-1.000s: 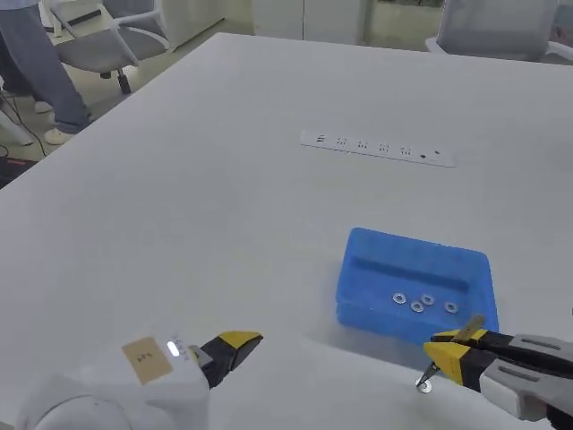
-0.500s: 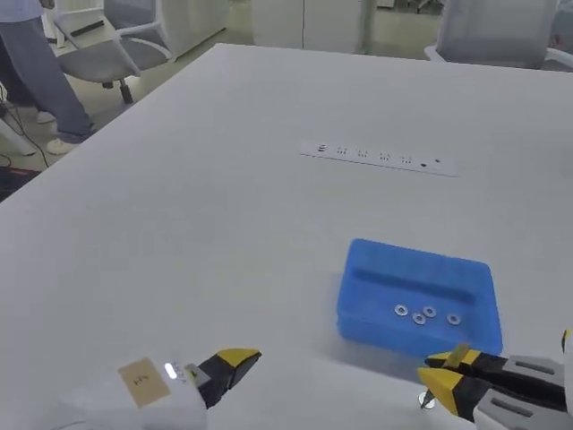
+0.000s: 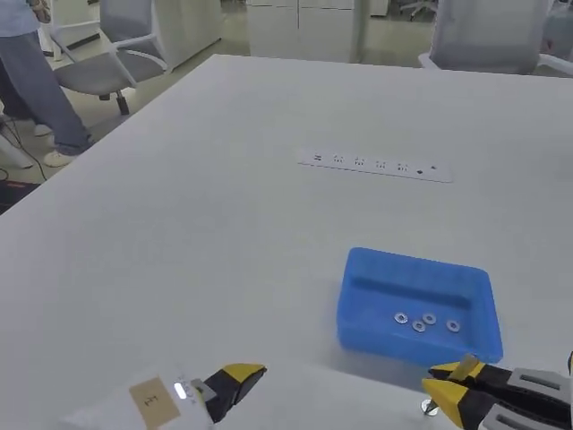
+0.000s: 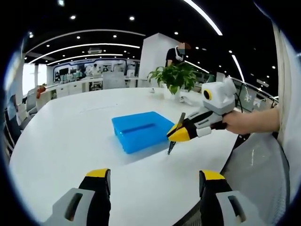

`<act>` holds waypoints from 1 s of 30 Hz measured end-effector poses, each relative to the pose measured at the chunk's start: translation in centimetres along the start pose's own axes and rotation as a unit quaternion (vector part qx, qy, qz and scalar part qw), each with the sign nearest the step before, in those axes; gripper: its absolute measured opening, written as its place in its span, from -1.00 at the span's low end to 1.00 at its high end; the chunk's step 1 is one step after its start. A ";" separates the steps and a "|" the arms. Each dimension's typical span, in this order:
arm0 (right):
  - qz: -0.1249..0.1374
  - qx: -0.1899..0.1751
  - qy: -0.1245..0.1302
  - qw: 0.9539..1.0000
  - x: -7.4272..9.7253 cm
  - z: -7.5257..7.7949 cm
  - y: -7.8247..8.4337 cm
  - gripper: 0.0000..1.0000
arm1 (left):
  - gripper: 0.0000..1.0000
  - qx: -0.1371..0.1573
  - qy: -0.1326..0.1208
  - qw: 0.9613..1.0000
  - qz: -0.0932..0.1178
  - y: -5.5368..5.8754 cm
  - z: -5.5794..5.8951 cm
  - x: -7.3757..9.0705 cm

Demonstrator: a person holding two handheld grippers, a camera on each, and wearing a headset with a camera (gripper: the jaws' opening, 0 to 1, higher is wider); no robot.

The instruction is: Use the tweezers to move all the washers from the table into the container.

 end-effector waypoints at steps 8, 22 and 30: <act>0.076 -0.126 0.036 0.988 0.5 1.0 -0.5 -0.97 | 0.56 -0.002 0.000 1.000 -0.002 0.1 0.0 0.0; 0.154 -0.233 0.032 0.960 1.1 1.7 -3.8 -0.96 | 0.55 0.002 0.002 1.000 0.001 0.0 0.0 0.1; 0.176 -0.219 0.011 0.960 -0.1 2.1 -6.2 -0.96 | 0.55 0.005 0.000 1.000 0.005 -0.1 -0.1 0.1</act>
Point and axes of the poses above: the centre of the closed fingertips' face, and the gripper's own axes: x roughly backward along the fingers, z roughly to its right, y roughly out of its underside, the point moved 5 cm from there along x, roughly backward along the fingers, and after that the axes turned 14 degrees about z, right-handed, at the moved point
